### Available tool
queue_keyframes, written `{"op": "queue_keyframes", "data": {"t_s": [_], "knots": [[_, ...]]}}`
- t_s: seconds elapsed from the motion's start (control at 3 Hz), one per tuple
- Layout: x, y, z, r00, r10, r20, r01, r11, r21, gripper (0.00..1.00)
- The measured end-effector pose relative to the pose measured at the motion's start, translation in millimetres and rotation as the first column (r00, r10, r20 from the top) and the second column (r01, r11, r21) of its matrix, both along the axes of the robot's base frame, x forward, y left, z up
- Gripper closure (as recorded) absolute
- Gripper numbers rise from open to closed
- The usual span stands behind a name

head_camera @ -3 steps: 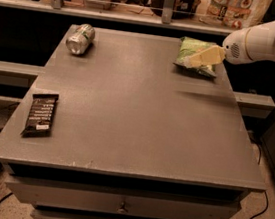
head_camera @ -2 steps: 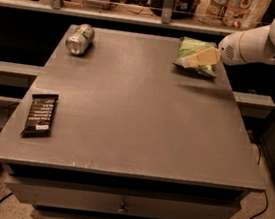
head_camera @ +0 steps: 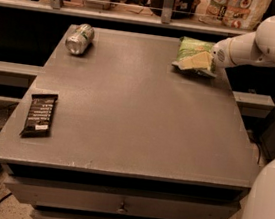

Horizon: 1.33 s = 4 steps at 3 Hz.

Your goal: Move green jalapeno chip bag near 7up can

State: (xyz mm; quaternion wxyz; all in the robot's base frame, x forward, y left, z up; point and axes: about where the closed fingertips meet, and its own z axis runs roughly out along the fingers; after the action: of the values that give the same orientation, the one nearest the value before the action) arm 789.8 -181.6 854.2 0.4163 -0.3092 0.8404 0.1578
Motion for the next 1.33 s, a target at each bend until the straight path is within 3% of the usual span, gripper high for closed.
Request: {"op": "queue_keyframes", "data": {"t_s": [0.33, 0.67, 1.0, 1.33], "knots": [[7, 3, 1, 0.9999, 0.01, 0.008, -0.01, 1.0, -0.009, 0.39], [9, 16, 19, 0.9978, 0.042, 0.051, -0.041, 0.999, -0.025, 0.62], [5, 52, 53, 0.9845, 0.132, 0.116, -0.128, 0.991, -0.035, 0.86], [-6, 109, 81, 0.9486, 0.269, 0.167, -0.266, 0.963, -0.042, 1.0]]}}
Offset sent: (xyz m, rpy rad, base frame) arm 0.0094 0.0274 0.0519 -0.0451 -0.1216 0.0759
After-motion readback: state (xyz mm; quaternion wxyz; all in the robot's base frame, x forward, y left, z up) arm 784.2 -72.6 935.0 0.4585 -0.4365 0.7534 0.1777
